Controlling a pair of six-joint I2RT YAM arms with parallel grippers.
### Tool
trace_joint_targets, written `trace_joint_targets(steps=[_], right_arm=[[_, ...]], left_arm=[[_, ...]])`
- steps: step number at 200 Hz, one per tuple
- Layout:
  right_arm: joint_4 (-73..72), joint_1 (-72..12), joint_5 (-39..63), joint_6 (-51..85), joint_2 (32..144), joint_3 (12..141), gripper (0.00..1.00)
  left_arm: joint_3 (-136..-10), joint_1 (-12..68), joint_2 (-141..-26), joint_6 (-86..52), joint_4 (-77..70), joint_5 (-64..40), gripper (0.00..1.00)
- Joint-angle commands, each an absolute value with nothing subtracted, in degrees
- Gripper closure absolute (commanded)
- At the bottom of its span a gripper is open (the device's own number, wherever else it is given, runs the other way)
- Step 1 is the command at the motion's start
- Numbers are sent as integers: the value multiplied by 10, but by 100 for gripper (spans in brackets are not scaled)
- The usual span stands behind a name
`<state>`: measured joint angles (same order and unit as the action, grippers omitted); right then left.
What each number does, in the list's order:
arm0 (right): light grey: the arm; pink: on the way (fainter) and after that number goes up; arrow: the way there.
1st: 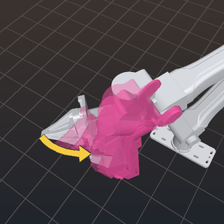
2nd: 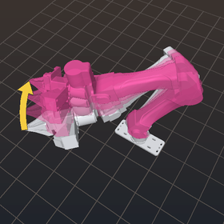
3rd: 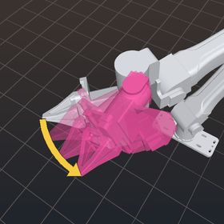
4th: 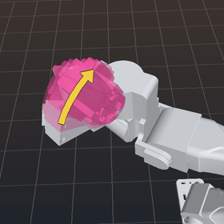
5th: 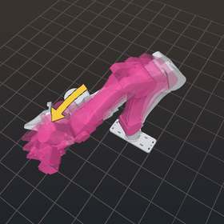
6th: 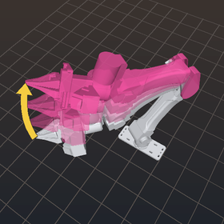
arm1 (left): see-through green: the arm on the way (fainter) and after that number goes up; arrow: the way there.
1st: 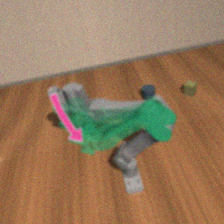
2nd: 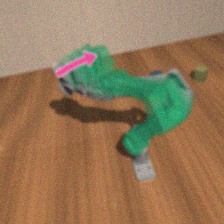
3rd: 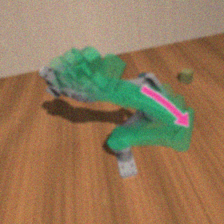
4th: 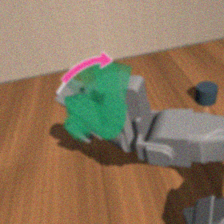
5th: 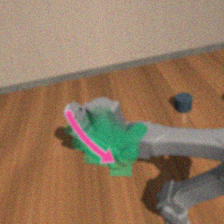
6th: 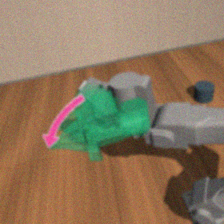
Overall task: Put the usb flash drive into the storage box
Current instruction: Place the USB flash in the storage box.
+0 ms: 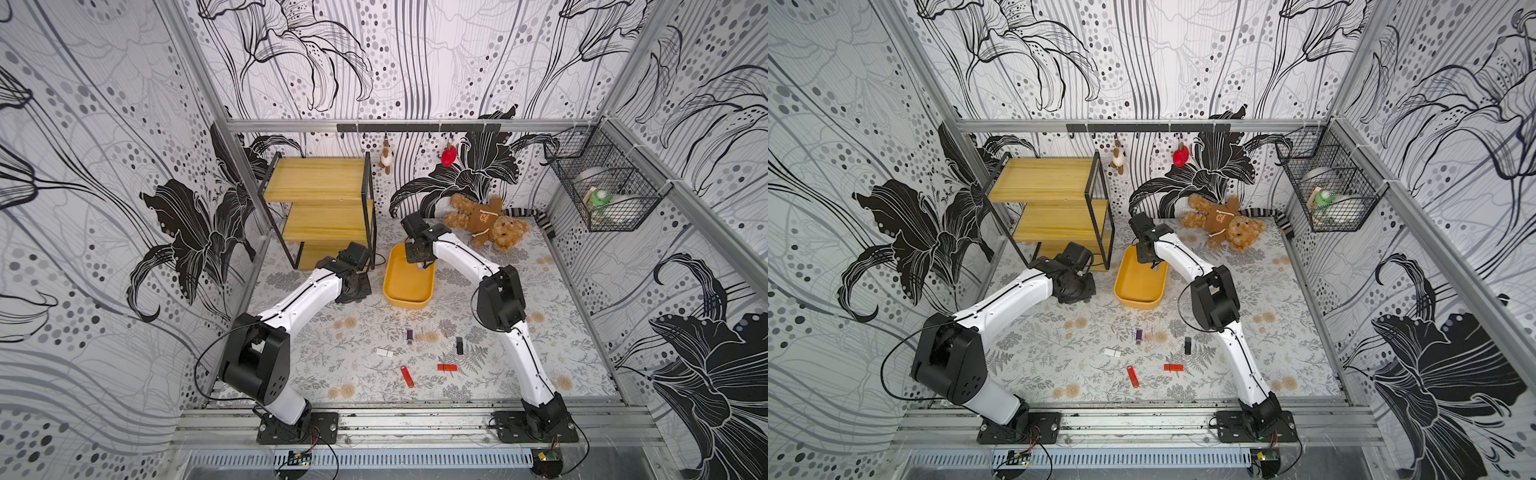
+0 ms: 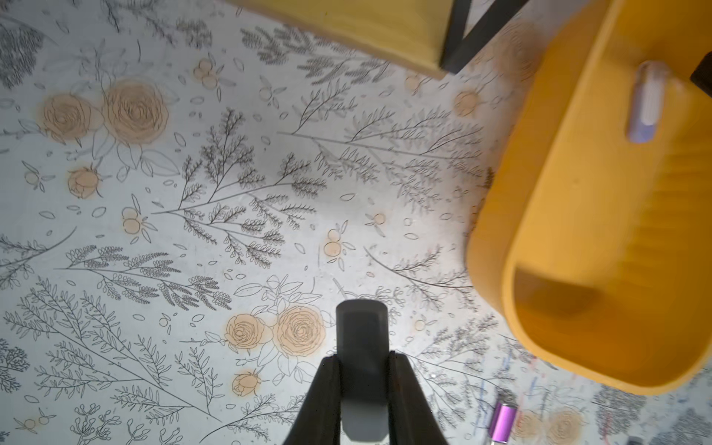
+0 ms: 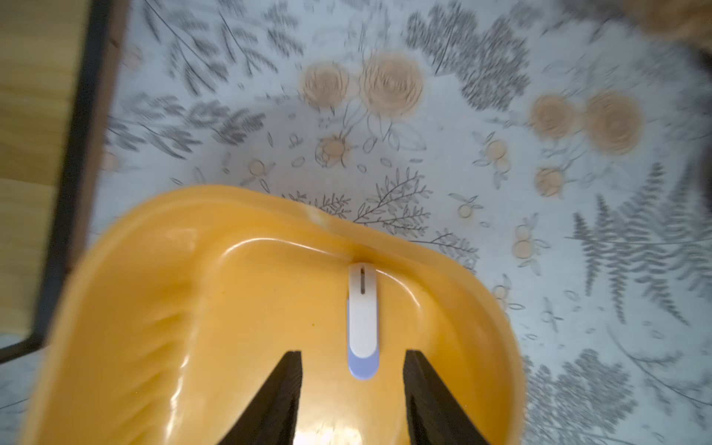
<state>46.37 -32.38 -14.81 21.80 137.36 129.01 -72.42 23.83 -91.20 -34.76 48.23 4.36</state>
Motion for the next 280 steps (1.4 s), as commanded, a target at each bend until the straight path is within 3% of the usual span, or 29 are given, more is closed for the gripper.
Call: trace_joint_targets(steps=[1, 77, 108, 179, 280], right_arm=[[449, -322, -179, 236, 1265, 1250, 51], [380, -291, -228, 309, 932, 825, 37], [378, -287, -226, 338, 863, 707, 32], [365, -286, -198, 382, 805, 601, 28], [342, -293, -160, 395, 788, 531, 28]], left_arm=[[-771, 256, -913, -334, 510, 60, 100], [-968, 317, -1078, -317, 513, 47, 100], [-1045, 327, -1160, -301, 498, 44, 100], [-1181, 335, -1314, -272, 474, 43, 100], [-1250, 312, -1404, -276, 462, 45, 100]])
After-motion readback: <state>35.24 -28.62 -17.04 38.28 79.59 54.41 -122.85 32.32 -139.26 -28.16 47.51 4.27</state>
